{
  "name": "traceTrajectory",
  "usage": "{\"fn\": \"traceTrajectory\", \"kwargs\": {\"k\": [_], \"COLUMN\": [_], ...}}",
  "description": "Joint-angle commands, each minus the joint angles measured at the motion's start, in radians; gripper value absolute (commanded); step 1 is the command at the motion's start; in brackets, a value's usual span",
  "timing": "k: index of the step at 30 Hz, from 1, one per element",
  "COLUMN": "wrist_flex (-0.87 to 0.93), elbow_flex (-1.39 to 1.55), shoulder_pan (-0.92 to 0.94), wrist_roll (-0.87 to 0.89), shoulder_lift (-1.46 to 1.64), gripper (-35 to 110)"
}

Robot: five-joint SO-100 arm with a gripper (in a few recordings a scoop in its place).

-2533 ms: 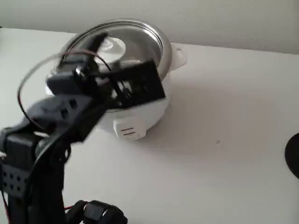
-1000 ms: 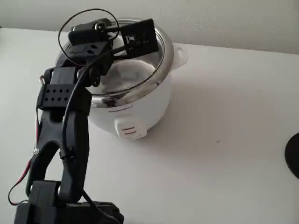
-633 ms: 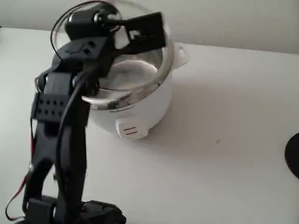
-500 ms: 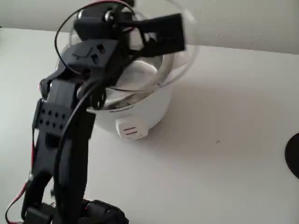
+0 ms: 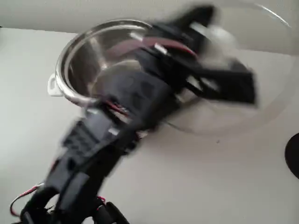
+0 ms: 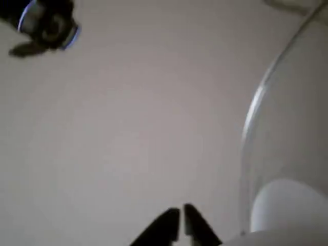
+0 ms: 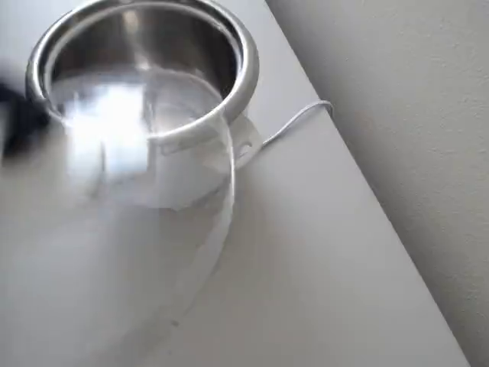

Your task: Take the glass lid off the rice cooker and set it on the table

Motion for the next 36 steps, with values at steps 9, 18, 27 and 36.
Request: {"fn": "traceTrajectory", "kwargs": {"k": [9, 18, 27, 36], "wrist_flex": [-0.225, -0.244, -0.258, -0.275], "elbow_flex": [0.141, 0.227, 0.298, 0.336], "shoulder_pan": [0.095, -0.003, -0.129, -0.166], "wrist_roll": [-0.028, -0.029, -0.028, -0.034], "shoulder_lift": [-0.167, -0.33, -0.394, -0.494], "gripper": [1, 1, 1, 5]}}
